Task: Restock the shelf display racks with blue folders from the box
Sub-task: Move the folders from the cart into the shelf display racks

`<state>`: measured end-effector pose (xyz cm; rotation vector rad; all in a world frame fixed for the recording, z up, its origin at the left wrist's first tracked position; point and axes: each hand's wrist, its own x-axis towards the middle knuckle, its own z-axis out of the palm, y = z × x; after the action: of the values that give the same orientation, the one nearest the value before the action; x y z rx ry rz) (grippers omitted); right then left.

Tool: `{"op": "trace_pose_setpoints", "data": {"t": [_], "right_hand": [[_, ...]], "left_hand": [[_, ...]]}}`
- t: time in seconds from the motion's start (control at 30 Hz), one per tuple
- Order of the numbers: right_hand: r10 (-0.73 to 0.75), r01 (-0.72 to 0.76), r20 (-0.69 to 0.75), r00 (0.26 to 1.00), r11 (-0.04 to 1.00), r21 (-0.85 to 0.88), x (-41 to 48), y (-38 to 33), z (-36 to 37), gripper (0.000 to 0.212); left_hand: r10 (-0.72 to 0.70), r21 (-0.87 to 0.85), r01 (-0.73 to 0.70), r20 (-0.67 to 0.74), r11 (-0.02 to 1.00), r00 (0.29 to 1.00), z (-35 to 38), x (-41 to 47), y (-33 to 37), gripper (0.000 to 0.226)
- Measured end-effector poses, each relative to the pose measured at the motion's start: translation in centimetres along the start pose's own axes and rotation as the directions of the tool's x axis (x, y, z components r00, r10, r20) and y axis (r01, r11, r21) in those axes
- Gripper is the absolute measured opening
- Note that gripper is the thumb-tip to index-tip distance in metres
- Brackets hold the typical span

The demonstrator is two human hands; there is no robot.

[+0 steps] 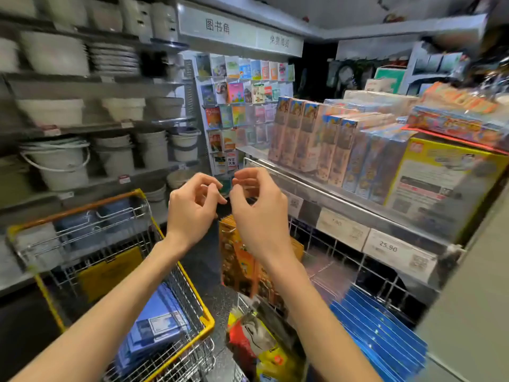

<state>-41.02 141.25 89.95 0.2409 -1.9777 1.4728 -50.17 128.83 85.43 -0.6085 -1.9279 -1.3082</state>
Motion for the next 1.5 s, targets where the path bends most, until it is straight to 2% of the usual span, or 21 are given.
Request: {"op": "trace_pose_setpoints", "data": {"t": [0.1, 0.33, 0.47, 0.63, 0.8, 0.97, 1.03, 1.13, 1.2, 1.23, 1.3, 1.33, 1.47, 1.5], "right_hand": [[0.031, -0.033, 0.048, 0.998, 0.999, 0.036, 0.5, 2.4, 3.9, 0.011], [0.129, -0.140, 0.203, 0.971, 0.989, 0.040, 0.6, 7.8, 11.6, 0.014], [0.199, -0.202, 0.229, 0.953, 0.979, -0.011, -0.1, 11.7, 16.1, 0.014], [0.336, -0.313, 0.266, 0.903, 0.941, -0.126, -1.2, 18.0, 22.7, 0.018], [0.505, -0.438, 0.266, 0.821, 0.856, -0.274, -2.6, 25.6, 32.9, 0.016], [0.674, -0.550, 0.304, 0.674, 0.732, -0.403, -4.2, 31.3, 43.2, 0.020], [0.707, -0.546, 0.340, 0.620, 0.700, -0.460, -4.7, 33.2, 45.8, 0.023], [0.734, -0.526, 0.348, 0.584, 0.668, -0.526, -5.6, 36.6, 48.5, 0.020], [0.797, -0.588, 0.321, 0.511, 0.597, -0.546, -6.1, 38.9, 50.1, 0.019], [0.849, -0.663, 0.292, 0.441, 0.527, -0.532, -6.5, 40.1, 51.0, 0.017], [0.916, -0.802, 0.268, 0.299, 0.393, -0.451, -7.1, 42.5, 52.0, 0.009], [0.927, -0.822, 0.268, 0.262, 0.360, -0.441, -7.7, 43.9, 52.4, 0.007], [0.941, -0.772, 0.249, 0.230, 0.332, -0.541, -10.3, 49.9, 54.0, 0.019], [0.947, -0.756, 0.247, 0.207, 0.315, -0.574, -11.4, 51.3, 54.5, 0.021]], "left_hand": [[-0.120, 0.104, 0.115, 0.047, 0.988, 0.992, -1.4, -0.4, -4.4, 0.012], [-0.343, 0.276, 0.322, 0.028, 0.906, 0.939, -4.7, -2.1, -13.6, 0.012], [-0.482, 0.373, 0.442, 0.016, 0.816, 0.876, -6.0, -4.3, -20.2, 0.013], [-0.604, 0.453, 0.502, 0.105, 0.737, 0.790, -7.3, -7.1, -28.4, 0.011], [-0.729, 0.421, 0.624, 0.151, 0.658, 0.667, -10.1, -9.1, -39.0, 0.009], [-0.849, 0.405, 0.752, 0.153, 0.521, 0.505, -13.5, -11.5, -49.2, 0.006], [-0.905, 0.415, 0.806, 0.136, 0.422, 0.404, -14.4, -13.0, -52.7, 0.009], [-0.968, 0.419, 0.873, 0.099, 0.251, 0.230, -14.9, -15.3, -57.4, 0.022], [-0.986, 0.439, 0.884, 0.109, 0.161, 0.125, -14.6, -16.8, -60.1, 0.032], [-0.990, 0.455, 0.881, 0.111, 0.128, 0.087, -14.4, -17.8, -61.2, 0.038], [-0.992, 0.507, 0.856, 0.121, 0.097, 0.041, -13.8, -19.4, -63.2, 0.048], [-0.992, 0.528, 0.845, 0.120, 0.090, 0.030, -13.6, -20.2, -64.0, 0.051], [-0.994, 0.511, 0.858, 0.109, 0.052, -0.004, -12.4, -23.7, -68.0, 0.051], [-0.996, 0.494, 0.869, 0.084, 0.012, -0.034, -12.3, -24.9, -69.0, 0.050]]}}
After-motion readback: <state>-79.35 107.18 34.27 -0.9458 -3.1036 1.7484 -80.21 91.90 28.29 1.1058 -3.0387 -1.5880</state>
